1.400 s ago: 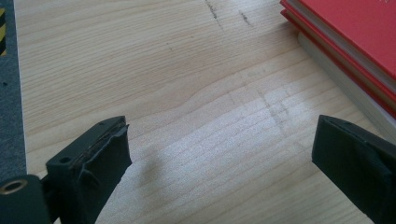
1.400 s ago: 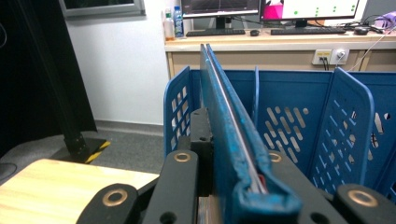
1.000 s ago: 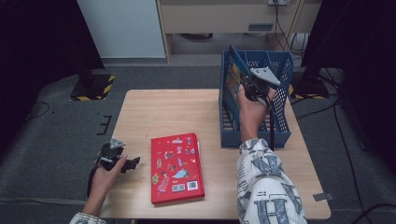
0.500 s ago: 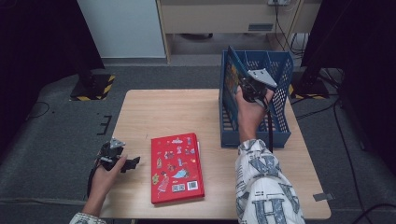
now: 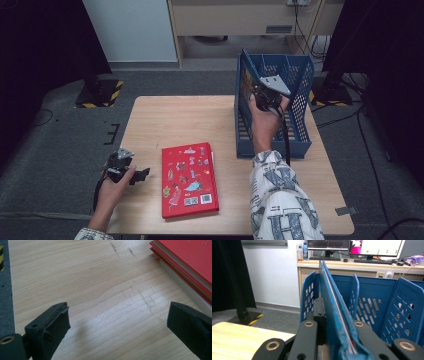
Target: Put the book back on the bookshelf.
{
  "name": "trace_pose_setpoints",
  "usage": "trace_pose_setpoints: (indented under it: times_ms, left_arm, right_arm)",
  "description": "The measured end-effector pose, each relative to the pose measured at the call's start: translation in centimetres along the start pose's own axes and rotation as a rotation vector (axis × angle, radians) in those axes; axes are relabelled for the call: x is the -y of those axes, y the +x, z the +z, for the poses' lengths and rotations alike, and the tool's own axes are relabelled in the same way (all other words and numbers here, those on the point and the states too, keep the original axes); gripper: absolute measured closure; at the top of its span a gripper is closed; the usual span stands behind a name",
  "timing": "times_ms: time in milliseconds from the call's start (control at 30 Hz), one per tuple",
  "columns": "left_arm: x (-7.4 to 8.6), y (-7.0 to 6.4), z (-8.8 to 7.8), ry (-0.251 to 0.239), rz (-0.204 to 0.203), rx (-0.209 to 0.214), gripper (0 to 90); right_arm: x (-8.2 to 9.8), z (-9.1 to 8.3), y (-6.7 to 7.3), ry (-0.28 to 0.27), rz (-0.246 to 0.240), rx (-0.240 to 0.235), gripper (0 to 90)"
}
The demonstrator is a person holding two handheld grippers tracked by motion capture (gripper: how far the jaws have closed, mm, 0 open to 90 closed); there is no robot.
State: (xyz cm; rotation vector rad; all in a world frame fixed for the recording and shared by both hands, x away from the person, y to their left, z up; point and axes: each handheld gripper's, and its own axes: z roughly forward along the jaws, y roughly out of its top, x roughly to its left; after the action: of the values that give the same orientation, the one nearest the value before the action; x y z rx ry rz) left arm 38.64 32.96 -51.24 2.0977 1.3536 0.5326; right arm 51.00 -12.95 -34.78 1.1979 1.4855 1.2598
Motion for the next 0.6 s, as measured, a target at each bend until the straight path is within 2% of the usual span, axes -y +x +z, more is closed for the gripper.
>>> trace_pose_setpoints:
  times_ms: [133, 267, 600]
  left_arm:
    - [0.0, 0.0, 0.0, 0.002, 0.006, 0.001, 3.5]
    - [0.0, 0.0, 0.0, 0.004, 0.006, 0.001, 3.6]
    - [0.0, -0.1, 0.1, 0.009, 0.01, -0.001, 3.6]
  right_arm:
    - [0.0, -0.1, 0.8, 0.004, -0.023, 0.001, 82.1]
    - [0.0, -0.2, 1.1, 0.005, -0.026, 0.003, 80.6]
    - [0.6, -1.0, 1.1, 0.03, -0.022, -0.043, 64.9]
